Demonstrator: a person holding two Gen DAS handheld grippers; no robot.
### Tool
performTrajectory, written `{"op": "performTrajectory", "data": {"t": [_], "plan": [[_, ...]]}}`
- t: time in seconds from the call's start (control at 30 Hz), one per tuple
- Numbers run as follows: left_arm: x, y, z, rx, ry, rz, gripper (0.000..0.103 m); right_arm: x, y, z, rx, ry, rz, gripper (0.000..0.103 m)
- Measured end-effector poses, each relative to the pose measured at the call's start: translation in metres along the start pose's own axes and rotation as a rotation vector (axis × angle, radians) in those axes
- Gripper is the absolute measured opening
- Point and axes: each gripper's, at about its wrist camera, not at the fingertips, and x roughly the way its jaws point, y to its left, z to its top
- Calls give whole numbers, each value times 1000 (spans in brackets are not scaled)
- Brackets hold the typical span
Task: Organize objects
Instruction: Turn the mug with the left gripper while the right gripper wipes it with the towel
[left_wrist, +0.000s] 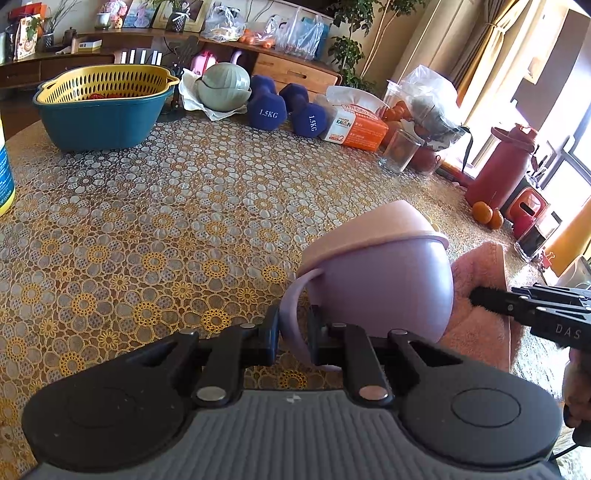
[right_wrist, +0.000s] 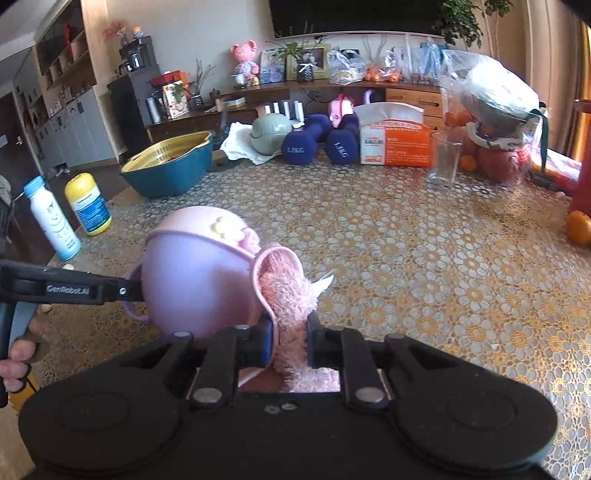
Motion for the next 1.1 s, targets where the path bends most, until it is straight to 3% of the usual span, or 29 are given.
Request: {"op": "performTrajectory", "data": {"t": [0.2, 0.5, 1.1], "plan": [[0, 0, 1, -1, -2, -2, 15, -16, -2, 11, 10, -44, 41, 16], [0, 0, 1, -2, 1, 5, 15, -14, 37, 21, -39, -32, 154, 16], [3, 7, -2, -18, 8, 13, 15, 7, 34, 19, -70, 16, 126, 18]]}}
